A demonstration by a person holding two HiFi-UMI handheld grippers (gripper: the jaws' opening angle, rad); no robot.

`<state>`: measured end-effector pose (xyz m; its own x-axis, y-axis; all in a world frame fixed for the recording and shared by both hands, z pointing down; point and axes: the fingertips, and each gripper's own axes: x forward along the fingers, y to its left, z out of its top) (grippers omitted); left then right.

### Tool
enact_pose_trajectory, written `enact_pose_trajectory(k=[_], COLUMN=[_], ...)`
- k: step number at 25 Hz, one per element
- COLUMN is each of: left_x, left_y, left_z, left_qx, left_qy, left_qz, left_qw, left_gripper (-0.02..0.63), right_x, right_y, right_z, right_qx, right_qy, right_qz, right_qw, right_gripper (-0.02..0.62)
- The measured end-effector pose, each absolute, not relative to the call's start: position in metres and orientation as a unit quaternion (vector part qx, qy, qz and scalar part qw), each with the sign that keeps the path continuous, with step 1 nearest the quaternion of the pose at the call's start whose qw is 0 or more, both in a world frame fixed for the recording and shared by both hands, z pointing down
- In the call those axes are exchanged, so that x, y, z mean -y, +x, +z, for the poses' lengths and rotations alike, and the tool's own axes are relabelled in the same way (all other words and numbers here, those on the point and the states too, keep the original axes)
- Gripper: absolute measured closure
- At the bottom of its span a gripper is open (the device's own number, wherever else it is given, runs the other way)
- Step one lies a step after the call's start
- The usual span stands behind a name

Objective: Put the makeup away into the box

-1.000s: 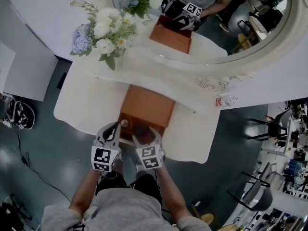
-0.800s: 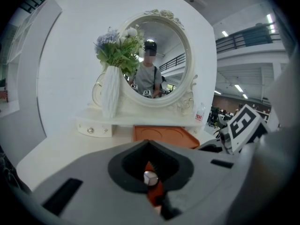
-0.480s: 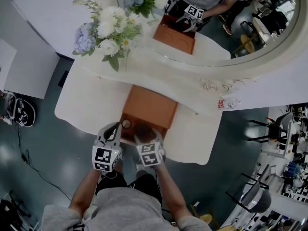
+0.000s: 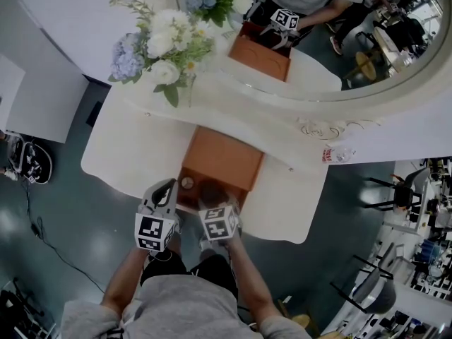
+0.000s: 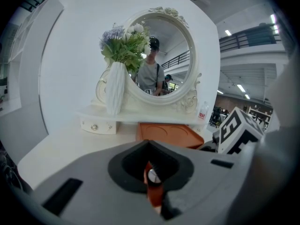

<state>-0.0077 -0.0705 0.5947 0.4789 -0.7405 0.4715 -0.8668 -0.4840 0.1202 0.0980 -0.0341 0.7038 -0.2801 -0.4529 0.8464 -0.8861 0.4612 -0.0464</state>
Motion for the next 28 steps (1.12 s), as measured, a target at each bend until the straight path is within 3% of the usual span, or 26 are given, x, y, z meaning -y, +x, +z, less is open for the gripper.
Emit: enact_pose_trajectory(k=[13, 28], left_x=[0.068, 0.041], left_y=[-0.003, 0.038], left_z=[0.584, 0.511], left_qx=[0.481, 0.489], left_qy=[0.843, 0.855], left_qz=[0.175, 0.141], left_qw=[0.163, 0.1], left_gripper=[0.606, 0.606], right_x=[0.034, 0.039], right_y=[0.101, 0.149], right_z=[0.687, 0.57], right_qx=[0.765, 0.806], right_qy=[0.452, 0.52], right_qz=[0.273, 0.173], right_qw=[0.367, 0.224], right_gripper=[0.268, 0.27])
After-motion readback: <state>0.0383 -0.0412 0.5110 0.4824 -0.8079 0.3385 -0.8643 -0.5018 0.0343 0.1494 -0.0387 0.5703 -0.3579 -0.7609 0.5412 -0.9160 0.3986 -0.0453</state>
